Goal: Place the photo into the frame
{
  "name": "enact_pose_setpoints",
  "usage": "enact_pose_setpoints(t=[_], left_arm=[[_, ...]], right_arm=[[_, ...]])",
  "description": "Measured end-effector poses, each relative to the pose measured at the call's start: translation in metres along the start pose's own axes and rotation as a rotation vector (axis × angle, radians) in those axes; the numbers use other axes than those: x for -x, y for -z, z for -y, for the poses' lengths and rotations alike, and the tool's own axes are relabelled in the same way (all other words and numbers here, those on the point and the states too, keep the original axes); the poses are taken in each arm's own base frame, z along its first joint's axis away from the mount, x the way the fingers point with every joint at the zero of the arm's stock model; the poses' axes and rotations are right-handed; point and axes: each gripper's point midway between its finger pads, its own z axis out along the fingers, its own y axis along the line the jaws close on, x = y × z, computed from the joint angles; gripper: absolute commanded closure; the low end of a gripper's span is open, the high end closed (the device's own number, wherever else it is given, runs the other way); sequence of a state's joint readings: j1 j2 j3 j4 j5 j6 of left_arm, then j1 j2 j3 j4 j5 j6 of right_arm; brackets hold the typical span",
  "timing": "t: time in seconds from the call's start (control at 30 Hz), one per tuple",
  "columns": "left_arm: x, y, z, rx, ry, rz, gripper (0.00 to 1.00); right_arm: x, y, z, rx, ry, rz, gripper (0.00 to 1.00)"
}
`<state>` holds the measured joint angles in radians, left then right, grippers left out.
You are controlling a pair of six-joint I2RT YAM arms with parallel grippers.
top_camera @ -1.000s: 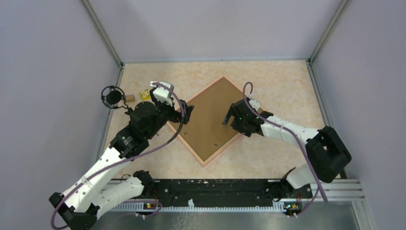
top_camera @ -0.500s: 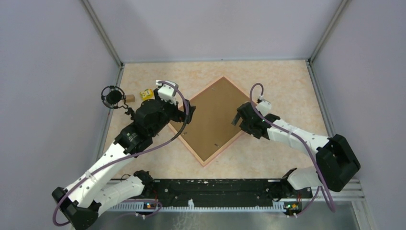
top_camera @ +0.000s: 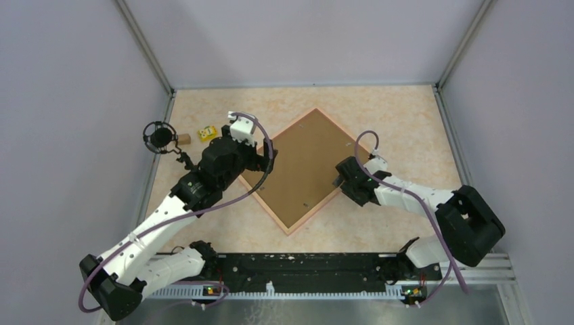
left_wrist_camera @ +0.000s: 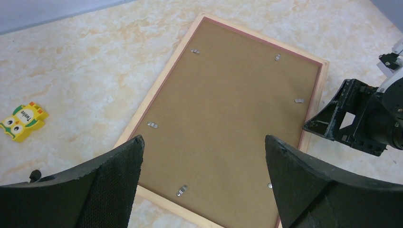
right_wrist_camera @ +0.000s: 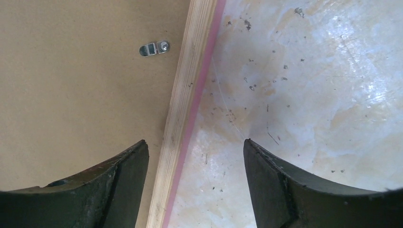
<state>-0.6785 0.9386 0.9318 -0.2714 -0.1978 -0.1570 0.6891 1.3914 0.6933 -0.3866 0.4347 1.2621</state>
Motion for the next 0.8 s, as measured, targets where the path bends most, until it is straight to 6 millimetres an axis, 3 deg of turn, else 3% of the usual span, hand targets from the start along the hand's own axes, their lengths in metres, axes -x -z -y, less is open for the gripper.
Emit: enact_pose_setpoints(t=[0.2,0.43,0.67,0.77,0.8], left_arm=[[-0.002,-0.001,-0.002,0.01,-0.002,-0.006,0.01],[-0.001,0.0,-0.002,0.011,-0.001,-0.002,0.01],[0.001,0.002,-0.002,0.006,0.0,0.004,0.01],[0.001,0.002,-0.001,0.003,0.001,0.005,0.01],[0.001,0.002,-0.001,0.002,0.001,0.005,0.01]], right_arm=[[-0.002,-0.009,-0.004,0.002,-0.003,0.006,0.38],[0.001,-0.02,-0.02,0.005,0.002,0.028,0.57],[0.002,-0.02,-0.015,-0.005,0.022,0.036,0.83],[0.005,-0.02,-0.01,0.016,0.025,0.032,1.0],[0.007,-0.02,-0.008,0.03,0.023,0.025,1.0]])
